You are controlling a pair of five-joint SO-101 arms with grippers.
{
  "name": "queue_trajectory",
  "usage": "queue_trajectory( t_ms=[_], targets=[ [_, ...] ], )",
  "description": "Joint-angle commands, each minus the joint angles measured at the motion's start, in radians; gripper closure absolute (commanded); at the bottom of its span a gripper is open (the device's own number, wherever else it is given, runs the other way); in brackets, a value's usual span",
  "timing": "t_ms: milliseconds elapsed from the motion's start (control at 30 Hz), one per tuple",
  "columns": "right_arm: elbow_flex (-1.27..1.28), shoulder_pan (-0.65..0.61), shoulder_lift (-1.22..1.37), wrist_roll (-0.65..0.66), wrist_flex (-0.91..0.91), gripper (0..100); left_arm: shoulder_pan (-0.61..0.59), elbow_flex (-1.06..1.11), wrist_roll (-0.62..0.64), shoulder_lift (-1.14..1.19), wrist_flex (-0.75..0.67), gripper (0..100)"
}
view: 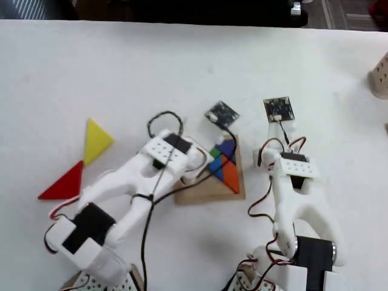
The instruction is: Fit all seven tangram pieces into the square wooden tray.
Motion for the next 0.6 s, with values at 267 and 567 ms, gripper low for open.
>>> queue_trajectory(
  t_ms=[267, 567],
  targets=[
    [-0.046, -0.021, -0.013, 0.012, -0.001, 98.1, -0.234, -0.040, 0.008, -0.122, 0.006, 97],
    [-0.046, -0.021, -0.013, 0.012, -0.001, 98.1, -0.179, -0.020, 0.003, -0.120, 0.029, 98]
  ],
)
